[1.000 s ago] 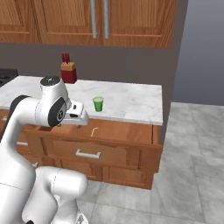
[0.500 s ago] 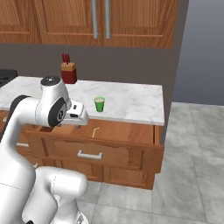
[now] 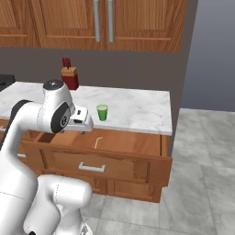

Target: Pick up the straw from the left drawer and put it inside the smoothie cup.

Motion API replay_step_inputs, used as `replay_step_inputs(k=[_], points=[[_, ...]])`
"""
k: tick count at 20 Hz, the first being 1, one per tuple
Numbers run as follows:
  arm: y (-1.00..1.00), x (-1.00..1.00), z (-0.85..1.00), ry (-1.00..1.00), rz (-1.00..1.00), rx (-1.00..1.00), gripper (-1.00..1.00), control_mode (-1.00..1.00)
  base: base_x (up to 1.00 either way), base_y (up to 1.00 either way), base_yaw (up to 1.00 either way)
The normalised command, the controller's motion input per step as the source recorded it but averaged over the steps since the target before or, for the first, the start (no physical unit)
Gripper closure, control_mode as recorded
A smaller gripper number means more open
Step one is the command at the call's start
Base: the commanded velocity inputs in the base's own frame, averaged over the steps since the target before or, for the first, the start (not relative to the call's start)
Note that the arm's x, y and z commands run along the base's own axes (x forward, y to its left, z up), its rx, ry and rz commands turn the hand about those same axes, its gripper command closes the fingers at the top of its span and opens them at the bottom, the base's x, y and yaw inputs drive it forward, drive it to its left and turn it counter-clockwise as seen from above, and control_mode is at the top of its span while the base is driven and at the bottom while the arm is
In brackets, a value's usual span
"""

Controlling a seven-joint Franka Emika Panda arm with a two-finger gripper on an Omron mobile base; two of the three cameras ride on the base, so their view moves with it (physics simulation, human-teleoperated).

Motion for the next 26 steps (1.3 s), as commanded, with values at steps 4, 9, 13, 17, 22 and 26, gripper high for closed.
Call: replay_step_inputs(k=[4,9,13,17,22,26], points=[[0.0,0.0,0.0,0.0,0.0,0.0,-1.0,1.0,0.06,0.0,0.0],[0.0,0.0,0.0,0.0,0.0,0.0,-1.0,-1.0,0.0,0.0,0.0],[0.0,0.1,-0.03,0.0,0.0,0.0,-1.0,-1.0,0.0,0.0,0.0],[0.0,0.25,-0.25,0.0,0.0,0.0,-1.0,-1.0,0.0,0.0,0.0],[0.0,0.31,-0.39,0.01,0.0,0.0,-1.0,-1.0,0.0,0.0,0.0],[0.0,0.31,-0.49,0.05,0.0,0.0,-1.0,-1.0,0.0,0.0,0.0]])
